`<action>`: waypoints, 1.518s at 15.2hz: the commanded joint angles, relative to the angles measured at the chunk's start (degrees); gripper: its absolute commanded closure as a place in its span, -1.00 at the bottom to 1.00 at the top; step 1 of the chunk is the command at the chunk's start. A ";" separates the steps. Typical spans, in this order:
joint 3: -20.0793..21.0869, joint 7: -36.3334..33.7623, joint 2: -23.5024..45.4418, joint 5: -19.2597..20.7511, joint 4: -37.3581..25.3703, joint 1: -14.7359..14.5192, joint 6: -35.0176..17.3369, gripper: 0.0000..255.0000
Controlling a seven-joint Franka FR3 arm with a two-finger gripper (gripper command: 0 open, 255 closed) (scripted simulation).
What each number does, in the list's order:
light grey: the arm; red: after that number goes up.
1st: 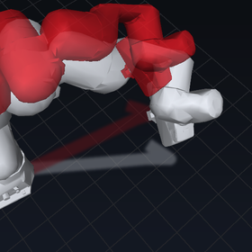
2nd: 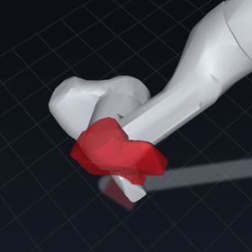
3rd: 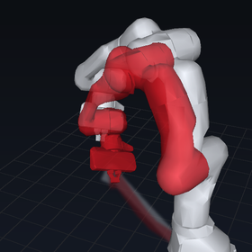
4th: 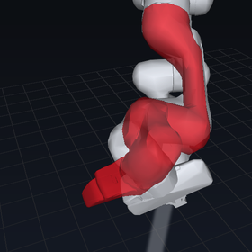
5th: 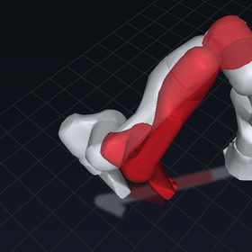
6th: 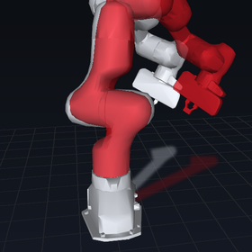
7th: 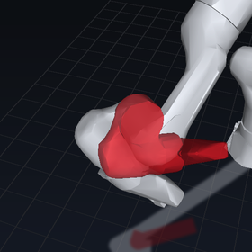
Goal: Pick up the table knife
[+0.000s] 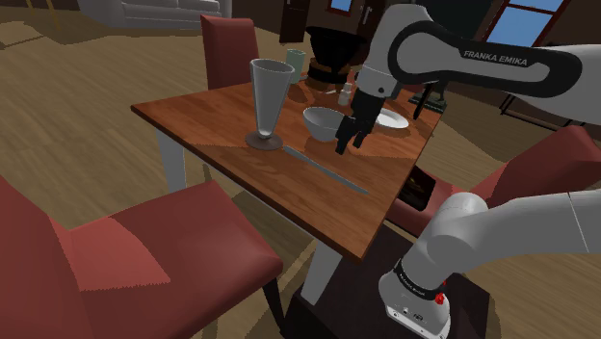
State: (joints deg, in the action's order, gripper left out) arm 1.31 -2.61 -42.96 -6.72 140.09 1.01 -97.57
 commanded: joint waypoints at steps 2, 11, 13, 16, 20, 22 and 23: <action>1.33 -0.49 1.16 -0.04 -1.03 -0.68 -0.60 -1.00; 9.74 -3.72 8.76 0.96 -6.52 -4.06 -5.18 -1.00; 9.86 -3.70 8.71 0.85 -4.95 -4.12 -6.70 -1.00; 10.09 -3.68 8.77 0.66 -2.25 -4.22 -9.46 -1.00; 10.19 -3.79 8.77 0.61 -2.31 -4.26 -9.42 1.00; 10.19 -3.80 8.79 0.61 -2.30 -4.26 -9.44 1.00; 10.19 -3.79 8.79 0.61 -2.30 -4.26 -9.44 1.00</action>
State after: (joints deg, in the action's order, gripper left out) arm 11.49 -6.41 -34.18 -6.10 137.78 -3.24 -107.00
